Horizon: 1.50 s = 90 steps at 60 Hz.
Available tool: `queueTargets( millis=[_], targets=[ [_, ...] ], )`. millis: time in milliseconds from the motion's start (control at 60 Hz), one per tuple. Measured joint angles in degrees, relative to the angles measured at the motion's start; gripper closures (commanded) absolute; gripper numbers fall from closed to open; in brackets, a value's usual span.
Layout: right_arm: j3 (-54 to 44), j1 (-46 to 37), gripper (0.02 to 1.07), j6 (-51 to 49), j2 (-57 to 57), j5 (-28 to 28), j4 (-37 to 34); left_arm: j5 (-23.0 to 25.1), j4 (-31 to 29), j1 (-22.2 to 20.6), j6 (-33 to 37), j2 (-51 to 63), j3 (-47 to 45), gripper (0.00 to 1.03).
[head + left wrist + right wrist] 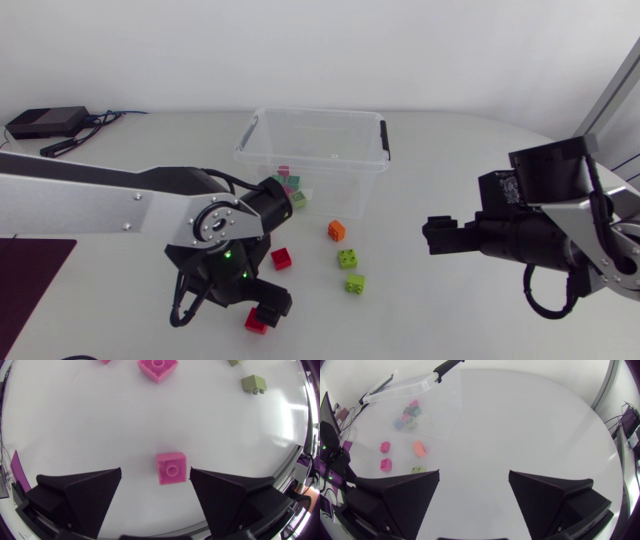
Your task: Pick up the duplo bricks and place them in the container
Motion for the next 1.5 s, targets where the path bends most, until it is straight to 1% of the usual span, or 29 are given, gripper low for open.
queueTargets(
  millis=[50, 67, 83, 100, 117, 133, 150, 167, 300, 350, 517, 600, 617, 667, 800, 833, 900, 933, 967, 983, 1017, 1067, 1100, 1150, 1233, 1300, 1383, 1450, 1500],
  targets=[
    [0.00, 0.37, 0.07, 0.02, 0.48, 0.13, 0.00, 0.02, 0.00, -0.44, -0.68, 0.87, 0.68, 0.19],
    [0.00, 0.39, 0.07, 0.02, 0.59, 0.13, 0.00, 0.02, 0.02, -0.44, -0.85, 1.14, 0.90, 0.24],
    [0.00, 0.44, 0.07, 0.02, 0.63, 0.13, 0.04, 0.02, 0.04, -0.44, -1.03, 1.40, 1.14, 0.27],
    [0.00, 0.46, 0.07, 0.02, 0.66, 0.13, 0.07, 0.00, 0.09, -0.42, -1.40, 1.77, 1.42, 0.27],
    [0.00, 0.46, 0.07, 0.02, 0.66, 0.13, 0.13, 0.00, 0.17, -0.39, -1.49, 1.97, 1.60, 0.31],
    [0.00, 0.46, 0.07, 0.02, 0.66, 0.13, 0.28, -0.02, 0.39, -0.33, -1.75, 2.25, 1.73, 0.32],
    [0.00, 0.46, 0.07, 0.04, 0.66, 0.13, 0.44, 0.00, 0.57, -0.31, -1.90, 2.34, 1.73, 0.36],
    [0.00, 0.46, 0.07, 0.02, 0.66, 0.15, 0.46, 0.00, 0.72, -0.31, -1.92, 2.43, 1.73, 0.38],
    [-0.02, 0.46, 0.07, 0.04, 0.66, 0.17, 2.29, 1.36, 1.11, -0.39, -2.36, 2.60, 1.73, 0.39],
    [-0.02, 0.46, 0.07, 0.07, 0.96, 0.15, 3.50, 2.86, 1.11, -0.85, -2.56, 2.95, 1.73, 0.40],
    [-0.02, 0.50, 0.07, 0.22, 1.77, 0.20, 3.93, 5.25, 1.07, -2.43, -2.95, 4.96, 1.75, 0.41],
    [-0.04, 0.70, 0.07, 0.22, 1.77, 0.31, 4.13, 5.25, 0.92, -2.51, -2.95, 6.08, 1.95, 0.44],
    [-0.04, 0.72, 0.07, 0.22, 1.77, 0.33, 4.33, 5.27, 0.92, -2.51, -2.95, 6.29, 2.03, 0.47],
    [-0.07, 0.72, 0.07, 0.22, 1.77, 0.35, 4.81, 5.27, 0.90, -2.38, -3.02, 6.93, 2.19, 0.49],
    [-0.22, 1.05, 0.07, 0.22, 1.77, 0.35, 5.20, 5.35, 0.85, -2.01, -3.39, 8.48, 2.75, 0.50],
    [-0.42, 1.18, 0.07, 0.20, 1.77, 0.33, 5.46, 5.22, 0.87, -2.01, -3.39, 8.59, 2.91, 0.55],
    [-0.94, 1.92, 0.07, -0.13, 1.77, 0.09, 6.29, 5.14, 0.92, -2.01, -3.39, 8.59, 2.99, 0.57],
    [-1.11, 2.47, 0.07, -0.63, 1.77, -0.22, 6.29, 4.96, 0.90, -2.01, -3.39, 8.59, 3.02, 0.64],
    [-1.25, 3.56, 0.07, -1.42, 1.77, -0.63, 6.16, 4.48, 0.92, -2.01, -3.41, 8.59, 3.02, 0.65],
    [-1.25, 4.55, 0.07, -1.97, 1.77, -0.79, 5.90, 4.09, 0.90, -1.81, -3.41, 8.59, 3.06, 0.72],
    [-1.25, 5.57, 0.07, -2.82, 1.77, -1.14, 5.42, 3.87, 0.92, -1.49, -3.41, 8.59, 3.10, 0.73],
    [-1.25, 6.86, 0.07, -4.52, 1.84, -2.69, 4.24, 3.85, 0.94, -0.61, -3.41, 8.57, 3.23, 0.73],
    [-1.22, 7.43, 0.07, -5.51, 1.90, -4.28, 3.26, 3.63, 0.92, 0.04, -3.39, 8.50, 3.32, 0.77],
    [-1.03, 8.13, 0.07, -7.34, 2.23, -6.40, 1.07, 3.45, 0.92, 0.92, -3.39, 7.80, 3.32, 0.78],
    [1.73, 10.19, 0.07, -12.44, 5.40, -9.97, -5.90, 3.28, 0.87, 1.55, -3.37, 1.92, 3.32, 0.78],
    [4.22, 11.39, 0.07, -17.07, 8.41, -12.37, -9.09, 2.86, 0.92, 2.03, -3.39, -2.99, 3.63, 0.78],
    [5.42, 12.61, 0.07, -22.12, 11.30, -15.34, -9.31, 0.17, 0.98, 2.58, -3.37, -7.80, 4.76, 0.78],
    [5.57, 13.79, 0.12, -24.76, 13.57, -15.78, -8.48, -1.86, 1.14, 2.67, -3.37, -10.91, 5.68, 0.78],
    [5.77, 14.84, 0.12, -26.53, 15.72, -15.93, -7.91, -2.69, 2.12, 2.67, -3.34, -13.16, 6.38, 0.78]
  ],
)
